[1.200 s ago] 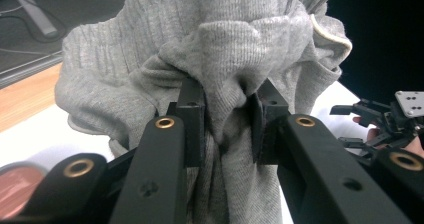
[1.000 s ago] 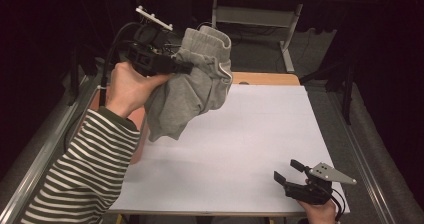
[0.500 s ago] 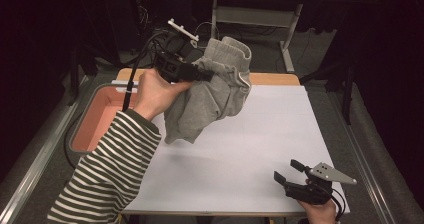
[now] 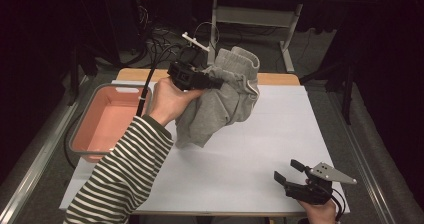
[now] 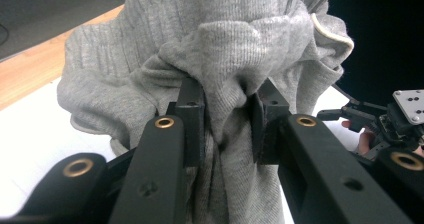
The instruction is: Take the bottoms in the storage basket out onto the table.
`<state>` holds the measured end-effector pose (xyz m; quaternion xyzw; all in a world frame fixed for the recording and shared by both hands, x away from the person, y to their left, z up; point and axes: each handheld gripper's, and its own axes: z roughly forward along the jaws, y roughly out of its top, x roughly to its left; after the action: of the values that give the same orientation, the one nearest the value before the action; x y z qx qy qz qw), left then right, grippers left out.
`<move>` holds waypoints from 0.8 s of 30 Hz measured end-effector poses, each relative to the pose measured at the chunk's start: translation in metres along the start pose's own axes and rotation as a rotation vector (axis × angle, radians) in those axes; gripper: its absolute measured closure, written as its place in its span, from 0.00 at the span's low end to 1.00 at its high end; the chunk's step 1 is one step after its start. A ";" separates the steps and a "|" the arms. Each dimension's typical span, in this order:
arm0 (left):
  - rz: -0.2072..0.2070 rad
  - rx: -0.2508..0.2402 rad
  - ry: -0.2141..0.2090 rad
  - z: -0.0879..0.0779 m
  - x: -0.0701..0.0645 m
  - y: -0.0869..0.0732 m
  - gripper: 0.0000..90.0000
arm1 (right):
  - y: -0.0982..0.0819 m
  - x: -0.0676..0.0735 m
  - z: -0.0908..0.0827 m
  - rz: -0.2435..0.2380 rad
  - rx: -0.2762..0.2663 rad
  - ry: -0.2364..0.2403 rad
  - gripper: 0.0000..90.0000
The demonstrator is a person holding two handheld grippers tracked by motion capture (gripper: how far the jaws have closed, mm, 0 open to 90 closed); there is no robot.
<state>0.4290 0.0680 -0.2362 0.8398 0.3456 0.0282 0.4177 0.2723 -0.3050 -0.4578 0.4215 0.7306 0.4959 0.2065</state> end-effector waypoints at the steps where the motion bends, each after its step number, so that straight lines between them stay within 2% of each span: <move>1: -0.002 0.003 -0.003 0.002 0.001 -0.001 0.77 | 0.000 0.000 0.000 -0.001 0.000 0.000 0.23; 9: -0.011 0.014 -0.007 0.020 0.006 -0.010 0.76 | 0.000 0.000 0.000 -0.001 0.001 0.000 0.23; 12: -0.028 0.018 -0.014 0.025 0.009 -0.014 0.76 | 0.000 0.000 0.000 0.000 0.001 0.000 0.23; 24: -0.080 0.035 0.006 0.043 0.025 -0.035 0.76 | 0.000 0.000 0.000 0.000 0.002 0.003 0.23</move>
<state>0.4433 0.0685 -0.2952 0.8325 0.3806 0.0081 0.4025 0.2723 -0.3053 -0.4579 0.4210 0.7314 0.4958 0.2050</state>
